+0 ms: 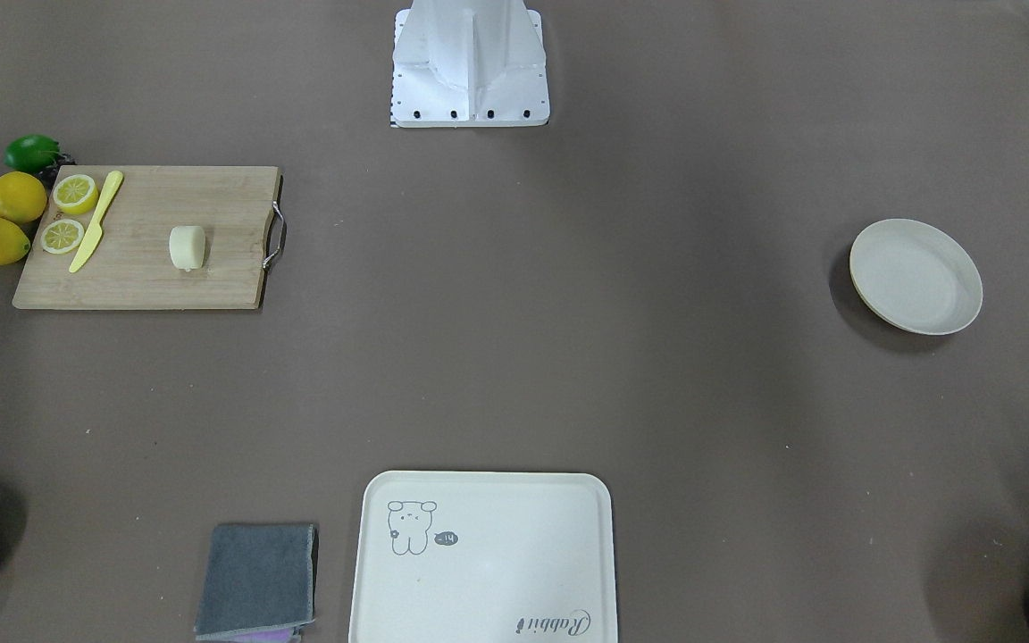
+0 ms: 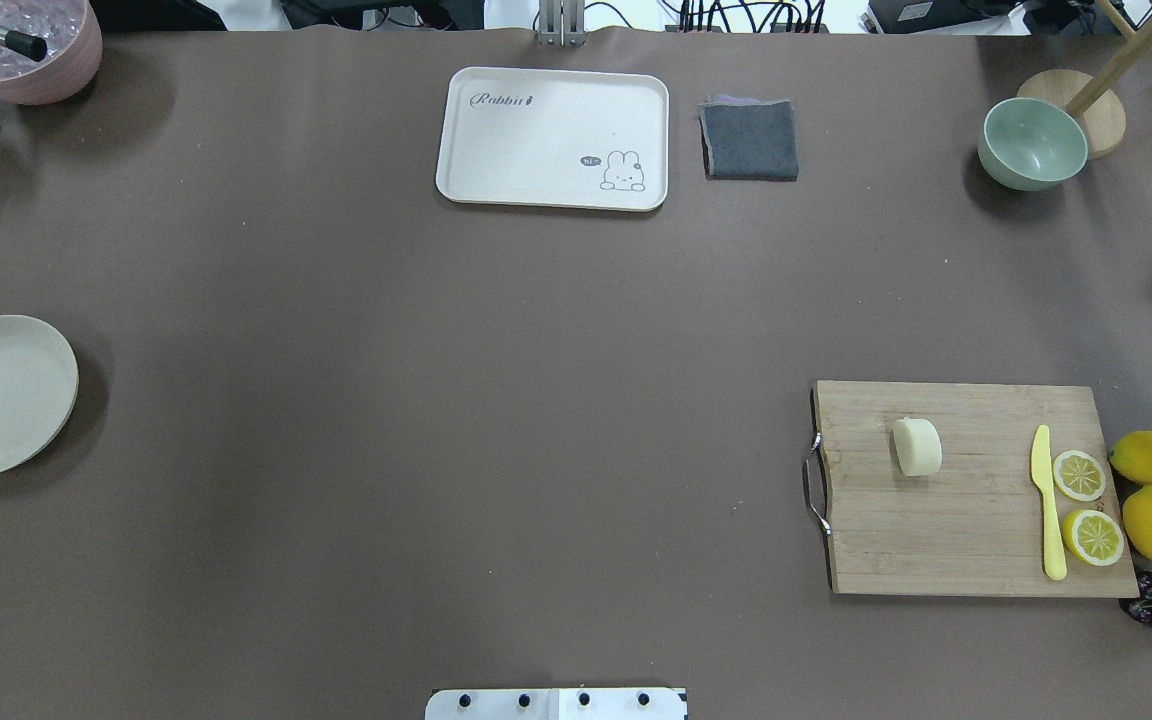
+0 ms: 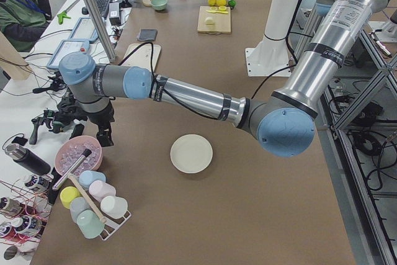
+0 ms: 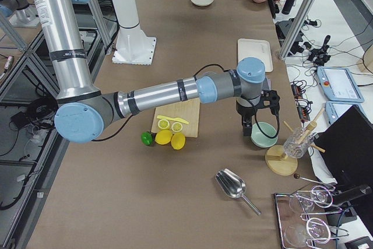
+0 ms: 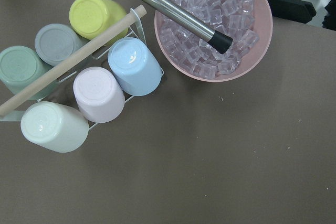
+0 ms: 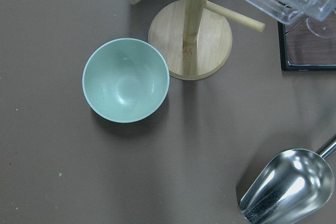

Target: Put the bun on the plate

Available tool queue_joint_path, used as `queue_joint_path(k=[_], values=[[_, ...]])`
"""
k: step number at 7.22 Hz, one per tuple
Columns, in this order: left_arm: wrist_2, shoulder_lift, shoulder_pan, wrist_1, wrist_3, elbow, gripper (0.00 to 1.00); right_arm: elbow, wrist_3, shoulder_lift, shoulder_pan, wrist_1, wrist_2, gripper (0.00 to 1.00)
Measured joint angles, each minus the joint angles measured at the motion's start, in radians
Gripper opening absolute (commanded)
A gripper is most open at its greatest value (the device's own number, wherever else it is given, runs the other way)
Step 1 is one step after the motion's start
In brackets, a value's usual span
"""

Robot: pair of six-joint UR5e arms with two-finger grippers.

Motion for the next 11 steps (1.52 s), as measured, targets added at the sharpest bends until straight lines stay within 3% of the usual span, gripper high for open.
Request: queue_joint_path(k=[11], values=[[-0.007, 0.023, 0.030, -0.129, -0.003, -0.037, 0.97, -0.001, 0.003, 0.001, 0.011, -0.003, 0.000, 1.00]])
